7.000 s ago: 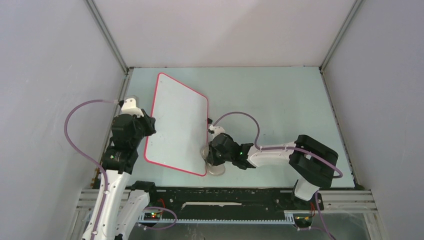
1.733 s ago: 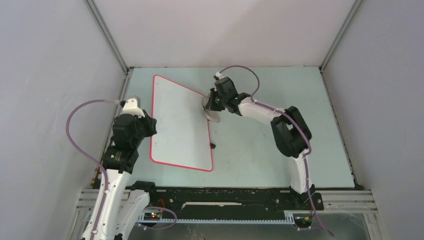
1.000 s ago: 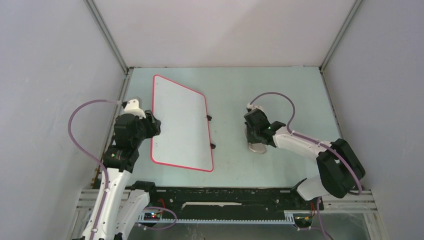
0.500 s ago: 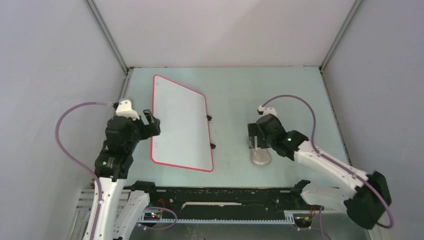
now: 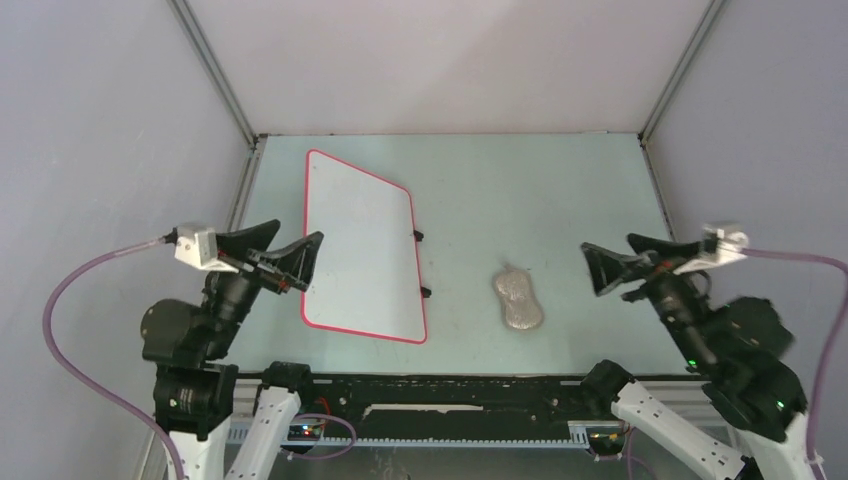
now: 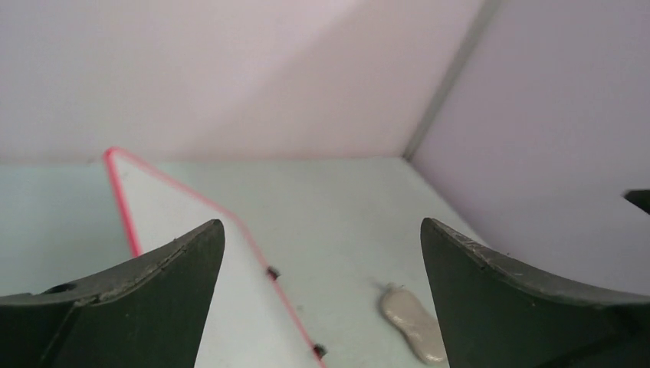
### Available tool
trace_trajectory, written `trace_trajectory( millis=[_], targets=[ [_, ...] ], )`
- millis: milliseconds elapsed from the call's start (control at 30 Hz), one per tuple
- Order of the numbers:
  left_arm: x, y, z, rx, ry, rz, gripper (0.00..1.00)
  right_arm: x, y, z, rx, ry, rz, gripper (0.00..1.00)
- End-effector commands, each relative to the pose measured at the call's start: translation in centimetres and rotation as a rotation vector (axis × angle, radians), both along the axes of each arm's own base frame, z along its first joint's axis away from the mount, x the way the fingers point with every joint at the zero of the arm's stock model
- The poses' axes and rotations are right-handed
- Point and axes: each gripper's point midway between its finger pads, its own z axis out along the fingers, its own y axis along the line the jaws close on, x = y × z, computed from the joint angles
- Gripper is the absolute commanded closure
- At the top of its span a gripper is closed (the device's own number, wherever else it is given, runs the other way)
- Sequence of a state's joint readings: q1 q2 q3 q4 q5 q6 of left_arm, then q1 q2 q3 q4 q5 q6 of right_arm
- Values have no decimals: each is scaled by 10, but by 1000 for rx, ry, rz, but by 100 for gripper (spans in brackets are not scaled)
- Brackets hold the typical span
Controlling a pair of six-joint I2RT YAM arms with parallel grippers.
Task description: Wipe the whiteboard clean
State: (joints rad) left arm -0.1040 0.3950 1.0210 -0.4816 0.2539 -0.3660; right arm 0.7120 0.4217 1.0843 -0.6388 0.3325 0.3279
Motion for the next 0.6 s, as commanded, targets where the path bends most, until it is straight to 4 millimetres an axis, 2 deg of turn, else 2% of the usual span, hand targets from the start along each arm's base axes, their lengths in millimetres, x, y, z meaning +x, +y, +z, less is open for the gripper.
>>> trace_trajectory(
  millis=[0,100,167,333,433,567],
  targets=[
    [-52,-38,61,-60,-284,-272,0,-11,-24,22,-35,-88,-51,0],
    [-76,-36,86,-65,-407,-278,0,-25,-41,46,7,-160,-73,0],
    [-90,-32,96,-57,-465,-264,0,-34,-51,56,29,-195,-84,0],
    [-113,-11,113,-83,-606,-152,0,-49,-77,69,78,-253,-147,0],
    [-115,-2,120,-98,-624,-94,0,-50,-85,74,96,-270,-184,1],
    [-110,-6,112,-104,-598,-118,0,-49,-85,67,79,-232,-183,0]
  ],
)
